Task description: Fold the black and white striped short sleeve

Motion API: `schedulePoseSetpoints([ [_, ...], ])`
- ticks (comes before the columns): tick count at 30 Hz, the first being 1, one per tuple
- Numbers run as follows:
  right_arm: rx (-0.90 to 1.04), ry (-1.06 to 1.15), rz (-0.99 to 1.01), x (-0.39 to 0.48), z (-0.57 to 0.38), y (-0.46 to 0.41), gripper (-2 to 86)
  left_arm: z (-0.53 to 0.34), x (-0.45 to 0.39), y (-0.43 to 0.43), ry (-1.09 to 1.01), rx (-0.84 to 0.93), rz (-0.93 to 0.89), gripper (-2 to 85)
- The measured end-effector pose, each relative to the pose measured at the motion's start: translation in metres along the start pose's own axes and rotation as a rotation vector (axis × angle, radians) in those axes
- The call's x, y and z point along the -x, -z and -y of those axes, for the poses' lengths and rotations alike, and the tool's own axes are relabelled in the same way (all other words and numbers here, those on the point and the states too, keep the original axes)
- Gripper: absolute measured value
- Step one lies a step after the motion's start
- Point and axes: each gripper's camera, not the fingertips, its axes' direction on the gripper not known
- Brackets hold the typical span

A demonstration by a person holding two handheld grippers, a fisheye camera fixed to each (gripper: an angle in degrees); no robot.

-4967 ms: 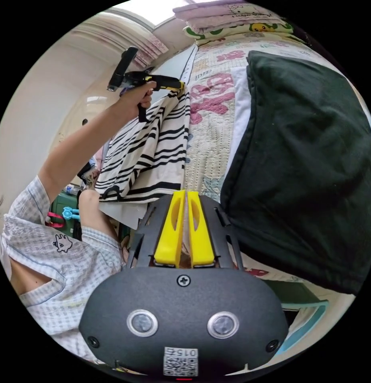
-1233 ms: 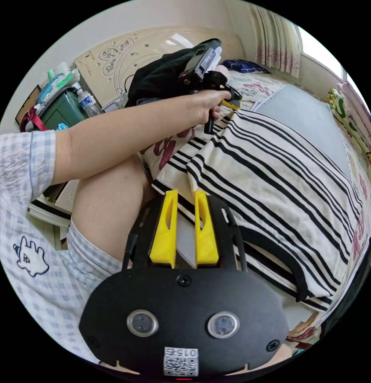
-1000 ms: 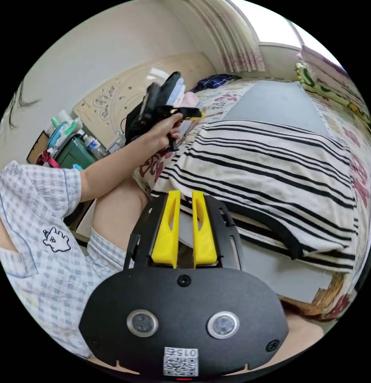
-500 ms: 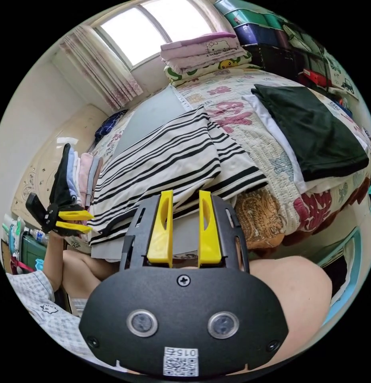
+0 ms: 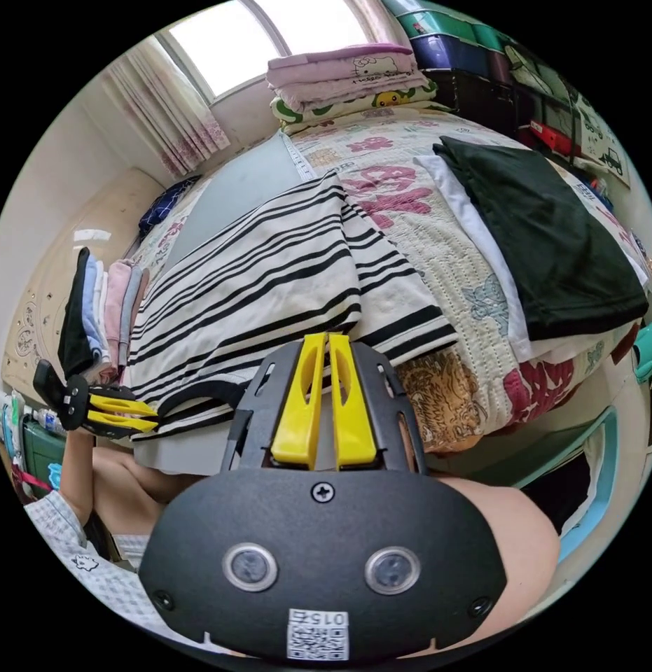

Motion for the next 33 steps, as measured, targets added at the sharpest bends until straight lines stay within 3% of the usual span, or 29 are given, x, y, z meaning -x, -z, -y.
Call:
schedulePoseSetpoints([
  [3, -0.035, -0.014, 0.072, -0.007, 0.005, 0.032, 3.4, 0.006, 0.003, 0.006, -0.032, 0.018, -0.041, 1.8],
  [6, -0.110, -0.026, 0.082, -0.026, 0.004, 0.072, 5.7, 0.014, 0.021, 0.028, 0.009, -0.092, -0.126, 2.0],
  [8, -0.138, -0.066, 0.058, -0.050, 0.007, 0.095, 8.3, 0.031, 0.048, 0.045, 0.133, -0.207, -0.093, 2.4],
  [12, -0.121, -0.164, 0.082, -0.086, 0.012, 0.104, 12.2, 0.077, 0.098, 0.047, 0.359, -0.253, 0.037, 4.1],
  [17, -0.192, -0.249, 0.221, -0.126, 0.017, 0.112, 13.0, 0.178, 0.156, 0.013, 0.480, -0.181, 0.123, 5.8],
  [25, -0.152, -0.295, 0.180, -0.152, 0.019, 0.111, 8.2, 0.297, 0.211, -0.058, 0.510, -0.035, 0.285, 9.7],
  [33, -0.162, -0.322, 0.380, -0.197, -0.008, 0.106, 1.1, 0.325, 0.251, -0.116, 0.661, -0.012, 0.196, 10.0],
])
